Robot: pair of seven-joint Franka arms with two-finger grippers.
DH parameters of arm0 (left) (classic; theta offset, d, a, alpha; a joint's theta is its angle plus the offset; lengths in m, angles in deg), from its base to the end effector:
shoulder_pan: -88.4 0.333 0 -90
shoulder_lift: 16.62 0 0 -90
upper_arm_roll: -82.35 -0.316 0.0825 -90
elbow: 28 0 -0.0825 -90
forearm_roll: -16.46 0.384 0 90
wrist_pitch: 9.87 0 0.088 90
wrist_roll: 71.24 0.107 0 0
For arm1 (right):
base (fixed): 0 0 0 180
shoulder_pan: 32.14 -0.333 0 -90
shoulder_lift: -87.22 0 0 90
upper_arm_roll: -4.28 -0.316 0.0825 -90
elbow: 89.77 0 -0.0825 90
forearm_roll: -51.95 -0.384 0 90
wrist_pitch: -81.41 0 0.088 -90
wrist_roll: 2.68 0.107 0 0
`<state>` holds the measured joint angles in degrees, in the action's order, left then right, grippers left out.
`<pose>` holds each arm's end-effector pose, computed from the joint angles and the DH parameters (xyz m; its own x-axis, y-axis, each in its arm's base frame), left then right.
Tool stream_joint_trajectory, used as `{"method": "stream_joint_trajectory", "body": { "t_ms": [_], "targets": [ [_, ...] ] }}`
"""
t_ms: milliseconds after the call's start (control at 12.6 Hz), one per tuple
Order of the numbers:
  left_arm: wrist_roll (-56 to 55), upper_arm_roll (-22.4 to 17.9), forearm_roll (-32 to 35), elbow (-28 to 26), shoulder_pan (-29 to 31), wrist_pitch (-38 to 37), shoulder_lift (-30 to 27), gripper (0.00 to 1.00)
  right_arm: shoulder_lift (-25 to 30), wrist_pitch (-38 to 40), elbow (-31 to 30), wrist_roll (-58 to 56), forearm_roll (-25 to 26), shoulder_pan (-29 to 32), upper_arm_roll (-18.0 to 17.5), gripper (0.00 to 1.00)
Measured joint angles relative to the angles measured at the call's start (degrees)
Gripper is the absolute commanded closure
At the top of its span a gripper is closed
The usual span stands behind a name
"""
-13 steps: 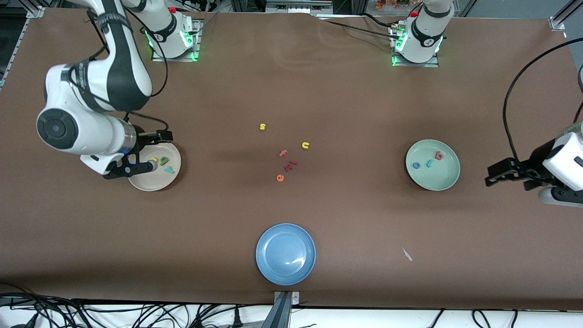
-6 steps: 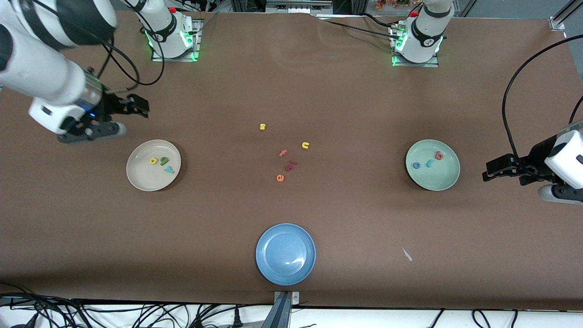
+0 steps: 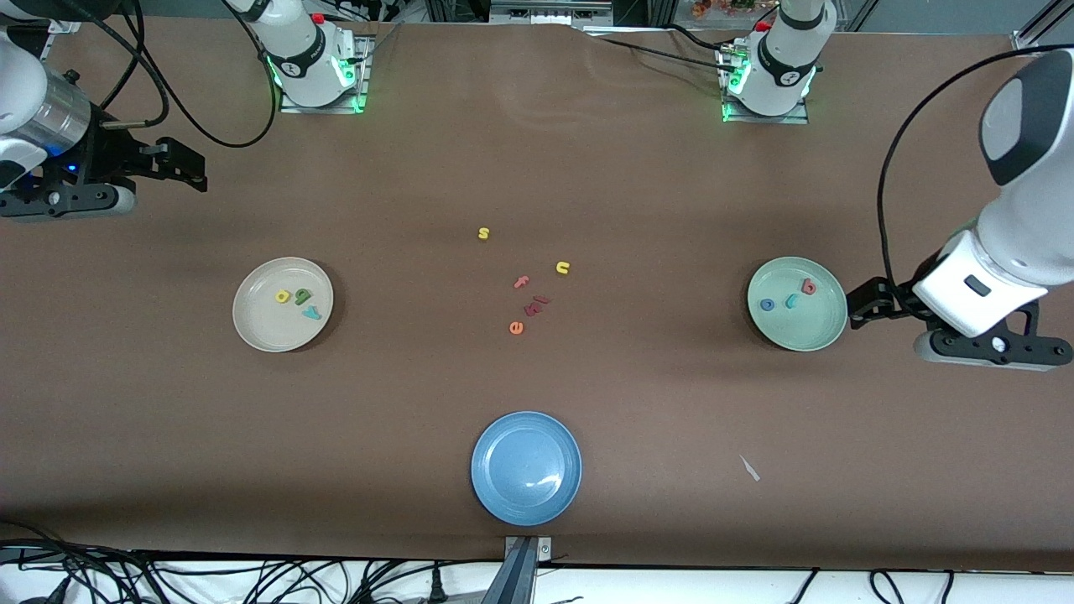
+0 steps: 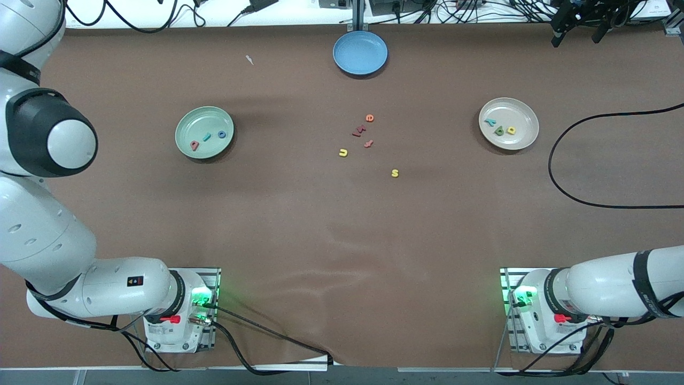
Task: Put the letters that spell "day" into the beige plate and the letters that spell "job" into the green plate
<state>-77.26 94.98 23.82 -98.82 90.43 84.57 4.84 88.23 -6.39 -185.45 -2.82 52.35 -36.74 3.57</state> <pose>0.6651 -0.0824 0.5651 0.9962 -0.0712 0.0508 -0.0690 -0.9967 -0.0432 0.5387 0.0493 0.5846 0.9884 0.0940 -0.1196 0.0955 -0.9954 0.0069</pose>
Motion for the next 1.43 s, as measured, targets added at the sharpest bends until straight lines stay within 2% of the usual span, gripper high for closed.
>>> {"method": "stream_joint_trajectory", "body": {
  "t_ms": [159, 318, 477, 636, 1431],
  "targets": [
    [0.54, -5.35, -1.42, -0.23, -3.73, -0.13, -0.91, 0.00, 0.00, -1.59, 0.00, 0.02, 0.11, 0.05, -0.01, 0.00],
    [1.75, -7.14, -1.49, -2.63, -5.05, 1.82, -2.48, 0.00, 0.00, -3.45, 0.00, 0.03, 1.24, 0.06, -0.01, 0.00],
    [2.11, -7.30, -1.50, -8.00, -5.16, 6.11, -5.60, 0.00, 0.00, -4.57, 0.00, 0.03, 2.10, 0.07, -0.02, 0.00],
    [2.11, -7.34, -1.50, -10.33, -5.18, 7.02, -7.36, 0.00, -0.01, -4.94, 0.00, 0.03, 2.12, 0.27, -0.04, 0.00],
    [2.11, -7.46, -1.50, -10.69, -5.55, 7.11, -7.62, 0.00, -0.65, -4.92, -0.02, -0.86, 2.12, 1.57, -0.04, 0.00]
  ]
}}
